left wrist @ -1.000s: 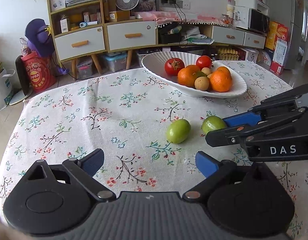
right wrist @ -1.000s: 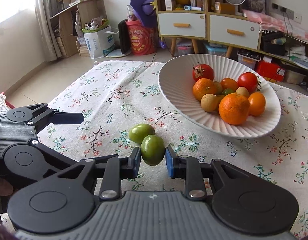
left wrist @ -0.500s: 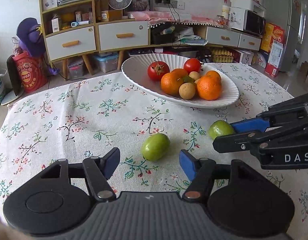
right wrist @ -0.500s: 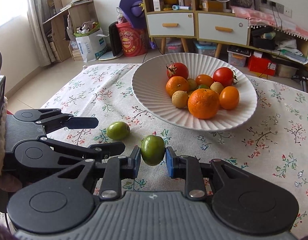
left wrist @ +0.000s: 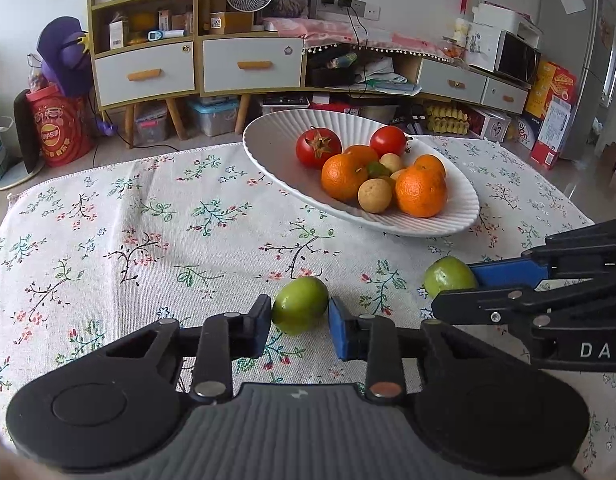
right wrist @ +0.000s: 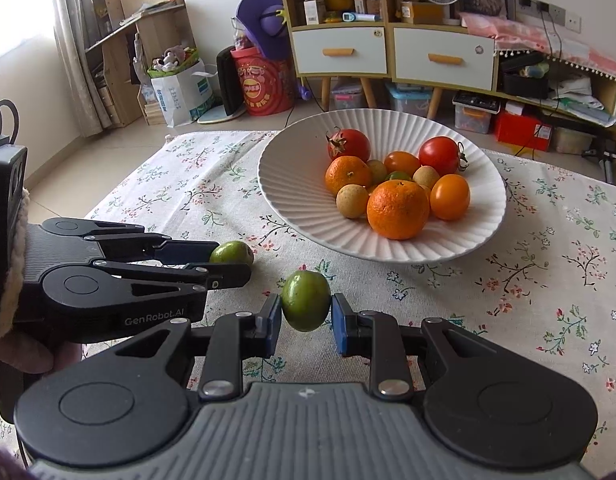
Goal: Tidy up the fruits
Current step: 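Carry both green limes over the white bowl with both grippers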
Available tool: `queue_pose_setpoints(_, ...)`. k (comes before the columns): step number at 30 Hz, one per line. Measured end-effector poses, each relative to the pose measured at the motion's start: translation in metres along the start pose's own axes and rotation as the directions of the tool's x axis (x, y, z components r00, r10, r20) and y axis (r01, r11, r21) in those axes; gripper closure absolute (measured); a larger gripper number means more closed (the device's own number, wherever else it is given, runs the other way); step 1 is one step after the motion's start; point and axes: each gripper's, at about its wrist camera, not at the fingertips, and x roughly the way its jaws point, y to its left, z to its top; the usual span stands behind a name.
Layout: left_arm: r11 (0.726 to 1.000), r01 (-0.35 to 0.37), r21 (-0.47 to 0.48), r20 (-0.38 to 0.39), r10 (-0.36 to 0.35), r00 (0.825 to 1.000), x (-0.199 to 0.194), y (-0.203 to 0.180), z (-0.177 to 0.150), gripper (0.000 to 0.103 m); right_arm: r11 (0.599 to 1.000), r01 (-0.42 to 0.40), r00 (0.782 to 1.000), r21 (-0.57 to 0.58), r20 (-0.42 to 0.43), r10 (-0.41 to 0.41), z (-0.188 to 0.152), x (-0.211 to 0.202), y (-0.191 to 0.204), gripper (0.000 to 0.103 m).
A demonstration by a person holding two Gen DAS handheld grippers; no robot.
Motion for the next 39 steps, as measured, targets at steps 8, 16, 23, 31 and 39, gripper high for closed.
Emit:
queue_pose_setpoints(8, 1.0, 0.019, -0.017, 0.025, -0.018, 1.0, -0.013, -0.005, 0.012, 0.078, 1.0, -0.014, 1.0, 0.009, 0.026, 0.014, 0.003, -0.009, 0.002, 0.079)
queue_pose_setpoints(16, 0.999, 0.044, -0.03, 0.063, -0.042, 0.997, -0.023, -0.01, 0.021, 0.078, 0.999, -0.016, 0.996, 0.047, 0.084, 0.012, 0.014, -0.022, -0.006, 0.079)
queue_pose_setpoints(23, 0.996, 0.055, -0.064, 0.1, -0.049, 0.994, -0.028, -0.008, 0.03, 0.078, 0.995, 0.0, 0.991, 0.099, 0.135, -0.013, 0.025, -0.027, -0.02, 0.079)
queue_pose_setpoints(31, 0.994, 0.047, -0.103, 0.11, -0.036, 0.993, -0.019, -0.012, 0.039, 0.078, 0.984, 0.035, 0.983, 0.176, 0.17, -0.065, 0.034, -0.026, -0.044, 0.079)
queue_pose_setpoints(39, 0.995, 0.046, -0.091, 0.106, -0.036, 0.994, 0.0, -0.023, 0.047, 0.078, 0.969, 0.07, 0.989, 0.236, 0.112, -0.099, 0.032, -0.01, -0.061, 0.079)
